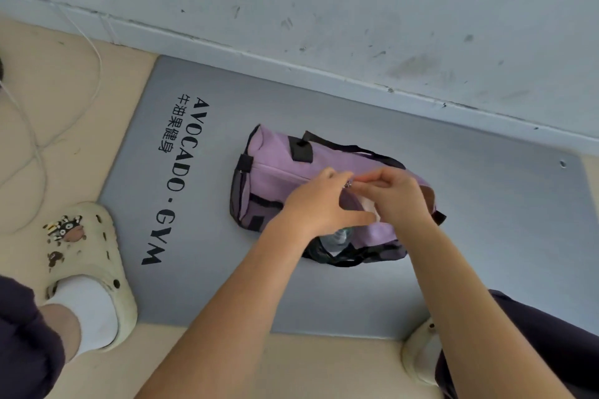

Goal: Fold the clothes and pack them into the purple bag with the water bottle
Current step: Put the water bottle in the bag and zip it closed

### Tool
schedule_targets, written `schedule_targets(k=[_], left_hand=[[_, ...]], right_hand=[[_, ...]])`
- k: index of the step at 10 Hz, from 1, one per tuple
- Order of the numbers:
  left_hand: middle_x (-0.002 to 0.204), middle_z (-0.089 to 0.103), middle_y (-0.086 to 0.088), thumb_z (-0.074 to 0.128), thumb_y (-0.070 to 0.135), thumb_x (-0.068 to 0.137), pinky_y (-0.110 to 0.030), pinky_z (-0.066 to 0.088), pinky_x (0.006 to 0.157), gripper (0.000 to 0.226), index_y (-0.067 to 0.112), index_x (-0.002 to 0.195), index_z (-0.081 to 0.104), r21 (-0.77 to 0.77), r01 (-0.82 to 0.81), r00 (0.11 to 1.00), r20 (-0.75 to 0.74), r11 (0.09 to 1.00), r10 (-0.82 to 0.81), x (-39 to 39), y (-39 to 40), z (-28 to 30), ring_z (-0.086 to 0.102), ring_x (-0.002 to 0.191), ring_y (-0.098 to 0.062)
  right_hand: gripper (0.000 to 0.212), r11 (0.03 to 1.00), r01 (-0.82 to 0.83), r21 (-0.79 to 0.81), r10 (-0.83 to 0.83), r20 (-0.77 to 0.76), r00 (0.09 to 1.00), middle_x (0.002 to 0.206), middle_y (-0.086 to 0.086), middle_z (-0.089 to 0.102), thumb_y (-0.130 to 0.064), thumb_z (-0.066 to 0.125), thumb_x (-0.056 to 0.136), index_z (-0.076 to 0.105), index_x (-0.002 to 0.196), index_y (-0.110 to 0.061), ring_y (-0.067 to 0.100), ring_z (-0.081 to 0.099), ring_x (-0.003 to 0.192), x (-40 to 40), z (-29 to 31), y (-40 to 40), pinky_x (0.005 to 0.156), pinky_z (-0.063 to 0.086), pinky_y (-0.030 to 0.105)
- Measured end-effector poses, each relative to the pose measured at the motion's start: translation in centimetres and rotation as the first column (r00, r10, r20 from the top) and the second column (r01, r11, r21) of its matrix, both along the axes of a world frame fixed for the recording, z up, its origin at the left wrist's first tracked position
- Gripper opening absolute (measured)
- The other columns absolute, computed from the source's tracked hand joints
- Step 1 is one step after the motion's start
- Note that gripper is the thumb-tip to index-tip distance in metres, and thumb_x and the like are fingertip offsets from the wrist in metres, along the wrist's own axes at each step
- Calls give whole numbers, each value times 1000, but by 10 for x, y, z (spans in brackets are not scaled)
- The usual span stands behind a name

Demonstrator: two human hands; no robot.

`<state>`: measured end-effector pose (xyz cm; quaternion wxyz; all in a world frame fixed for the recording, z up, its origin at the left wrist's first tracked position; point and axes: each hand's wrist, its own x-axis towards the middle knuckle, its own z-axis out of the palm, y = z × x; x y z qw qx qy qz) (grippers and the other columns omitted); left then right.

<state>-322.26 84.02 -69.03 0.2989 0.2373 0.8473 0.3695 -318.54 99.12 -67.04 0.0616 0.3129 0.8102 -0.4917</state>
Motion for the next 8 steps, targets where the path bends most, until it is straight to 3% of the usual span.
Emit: schedule_targets(k=[1,2,3,4,5,6,7,8], left_hand=[[114,45,8,70,66,73,-37,52,87,61,28,119,56,92,-150,988,62,984,145,8,7,-23,57,96,-11],[101,43,13,65,73,65,-28,50,79,60,27,103,59,143,-258,966,27,955,257,6,3,-38,54,84,1],[97,44,16,58,79,62,-24,45,73,61,28,96,59,130,-301,952,-25,945,306,3,0,-46,54,83,1],[96,46,16,57,78,65,-22,45,72,57,27,89,60,112,-345,935,-45,932,351,3,2,-50,55,83,-1],[97,45,15,54,78,68,-20,41,70,55,27,89,60,88,-382,920,-59,920,388,3,1,-55,56,83,-1],[105,46,8,48,74,77,-26,37,75,58,22,101,61,34,-359,929,-87,933,361,5,4,-50,55,90,-10],[122,49,3,41,68,89,-31,37,84,63,17,120,59,-65,-310,946,-117,949,301,9,8,-39,54,111,-19],[139,45,-1,43,60,94,-38,43,93,61,16,135,51,-125,-250,959,-165,960,228,9,7,1,52,120,-22]], right_hand=[[10,999,-16,-34,16,4,1000,67,-11,73,-14,80,77,71,77,-18,-3,67,60,-1,-5,0,50,46,9],[13,1000,3,0,-3,-5,1000,65,-12,72,-12,80,77,70,74,-20,-4,65,57,0,-9,10,50,45,8],[14,997,60,51,-60,8,998,69,-6,73,-13,81,75,70,72,-22,6,68,64,16,-13,38,62,53,18],[17,984,135,120,-138,17,990,63,-9,72,-11,80,73,69,68,-22,-2,65,59,48,-16,72,58,47,9],[11,920,336,200,-337,-30,941,64,-14,69,-15,79,74,70,73,-21,-5,55,45,77,-13,107,45,39,12],[7,890,395,228,-398,-35,917,67,-11,70,-20,75,77,68,77,-22,7,55,37,85,-7,120,47,39,23],[6,913,366,181,-365,-40,930,72,-7,72,-18,70,79,66,83,-20,14,64,43,82,-5,107,48,42,24],[15,940,330,93,-321,-95,942,85,-1,71,-17,69,81,66,96,-13,20,69,58,73,24,83,59,52,32]])
